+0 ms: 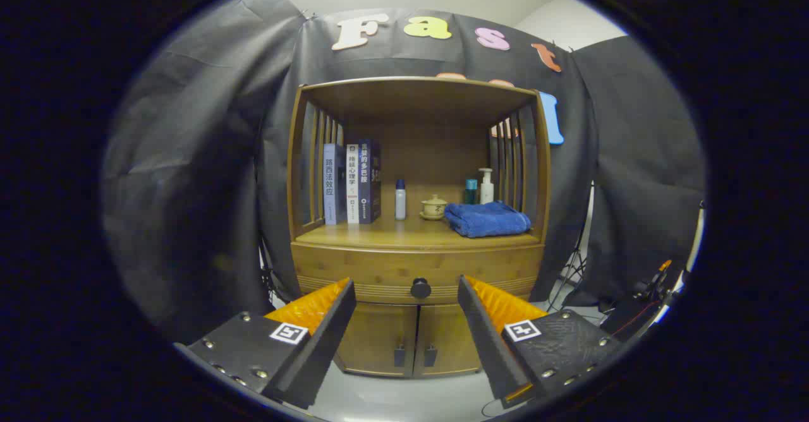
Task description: Pull open the drawer, take out the items inside it, and place them on the countertop above the cabinet.
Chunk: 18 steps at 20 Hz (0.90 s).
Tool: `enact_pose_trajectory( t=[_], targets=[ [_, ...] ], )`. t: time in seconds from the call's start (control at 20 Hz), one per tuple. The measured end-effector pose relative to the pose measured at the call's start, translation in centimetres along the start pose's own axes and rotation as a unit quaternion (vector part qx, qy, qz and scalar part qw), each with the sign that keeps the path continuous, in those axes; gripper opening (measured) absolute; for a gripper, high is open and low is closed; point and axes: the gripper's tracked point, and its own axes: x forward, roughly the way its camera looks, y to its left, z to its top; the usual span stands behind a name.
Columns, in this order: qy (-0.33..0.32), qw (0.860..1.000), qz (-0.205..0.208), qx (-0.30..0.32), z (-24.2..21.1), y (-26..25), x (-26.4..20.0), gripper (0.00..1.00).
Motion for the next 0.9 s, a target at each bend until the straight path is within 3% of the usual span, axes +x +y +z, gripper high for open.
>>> enact_pose_trajectory(
  t=[0.9],
  targets=[
    [-0.018, 1.0, -0.011, 0.009, -0.1, -2.2, 2.1, 0.98]
  ],
)
